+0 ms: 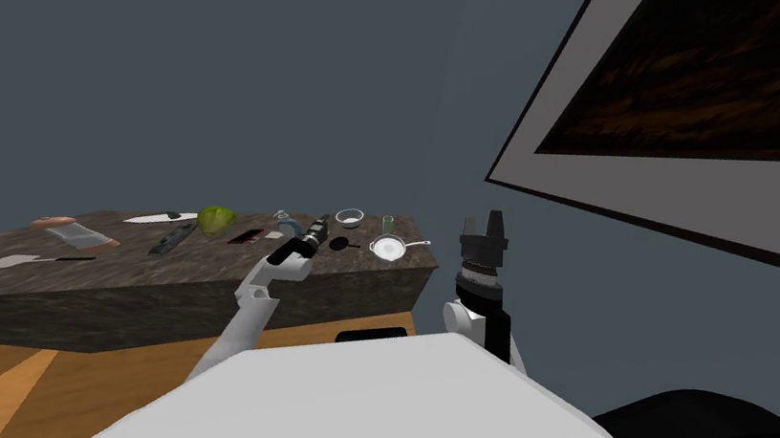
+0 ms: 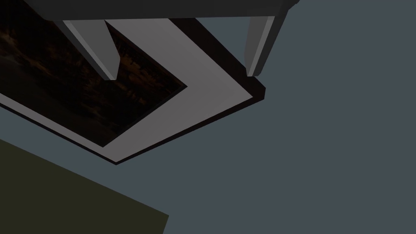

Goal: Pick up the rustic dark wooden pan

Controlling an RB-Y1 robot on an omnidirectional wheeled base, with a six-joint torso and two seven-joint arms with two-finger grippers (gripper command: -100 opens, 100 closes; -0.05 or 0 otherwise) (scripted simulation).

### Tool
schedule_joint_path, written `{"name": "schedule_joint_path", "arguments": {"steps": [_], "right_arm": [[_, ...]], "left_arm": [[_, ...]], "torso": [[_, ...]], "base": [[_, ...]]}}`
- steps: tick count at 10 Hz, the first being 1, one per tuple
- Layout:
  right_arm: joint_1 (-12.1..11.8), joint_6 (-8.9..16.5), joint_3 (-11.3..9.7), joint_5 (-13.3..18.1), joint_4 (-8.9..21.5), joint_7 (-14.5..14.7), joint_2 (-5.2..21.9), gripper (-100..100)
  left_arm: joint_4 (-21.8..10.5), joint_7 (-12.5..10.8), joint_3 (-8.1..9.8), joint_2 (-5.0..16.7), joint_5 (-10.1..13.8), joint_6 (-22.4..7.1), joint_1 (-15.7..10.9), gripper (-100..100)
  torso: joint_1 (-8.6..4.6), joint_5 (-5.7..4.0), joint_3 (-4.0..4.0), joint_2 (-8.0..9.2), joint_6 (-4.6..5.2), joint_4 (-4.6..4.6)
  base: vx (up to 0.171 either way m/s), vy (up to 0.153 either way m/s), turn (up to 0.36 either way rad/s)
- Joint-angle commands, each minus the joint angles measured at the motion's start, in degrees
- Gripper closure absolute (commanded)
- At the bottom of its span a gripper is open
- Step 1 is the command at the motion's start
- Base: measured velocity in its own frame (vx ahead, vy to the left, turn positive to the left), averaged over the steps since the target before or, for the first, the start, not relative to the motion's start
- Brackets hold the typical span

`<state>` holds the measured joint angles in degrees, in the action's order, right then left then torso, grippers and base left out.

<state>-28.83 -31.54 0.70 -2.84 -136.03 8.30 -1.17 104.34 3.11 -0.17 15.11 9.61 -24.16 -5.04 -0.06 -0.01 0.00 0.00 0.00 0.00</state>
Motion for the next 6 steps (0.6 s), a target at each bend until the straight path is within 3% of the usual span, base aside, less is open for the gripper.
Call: {"name": "schedule_joint_path", "arguments": {"steps": [1, 2, 4, 5, 6], "right_arm": [[0.0, 0.0, 0.0, 0.0, 0.0, 0.0, 0.0, 0], [0.0, 0.0, 0.0, 0.0, 0.0, 0.0, 0.0, 0], [0.0, 0.0, 0.0, 0.0, 0.0, 0.0, 0.0, 0], [0.0, 0.0, 0.0, 0.0, 0.0, 0.0, 0.0, 0], [0.0, 0.0, 0.0, 0.0, 0.0, 0.0, 0.0, 0]], "left_arm": [[-1.0, -0.1, 0.01, 0.4, 0.4, -2.1, -0.6, -100], [-3.6, -0.4, -0.26, 0.7, 1.1, -4.1, -3.0, -100], [-3.7, -0.4, -0.26, 0.7, 1.1, -6.5, -3.0, -100], [-6.3, -0.7, -0.54, 1.0, 1.8, -8.5, -5.4, -100], [-6.3, -0.7, -0.54, 1.0, 1.8, -10.0, -5.4, -100]], "torso": [[0.00, 0.00, 0.00, 0.00, 0.00, 0.00], [0.02, 0.00, 0.00, 0.00, 0.00, 0.00], [0.01, 0.00, 0.00, 0.00, 0.00, 0.00], [0.02, 0.00, 0.00, 0.00, -0.01, 0.00], [0.01, 0.00, -0.01, -0.01, 0.00, 0.00]], "base": [[-0.003, -0.006, -0.001], [-0.004, -0.008, 0.020], [-0.002, -0.005, 0.004], [-0.002, -0.008, 0.018], [-0.001, -0.011, 0.006]]}}
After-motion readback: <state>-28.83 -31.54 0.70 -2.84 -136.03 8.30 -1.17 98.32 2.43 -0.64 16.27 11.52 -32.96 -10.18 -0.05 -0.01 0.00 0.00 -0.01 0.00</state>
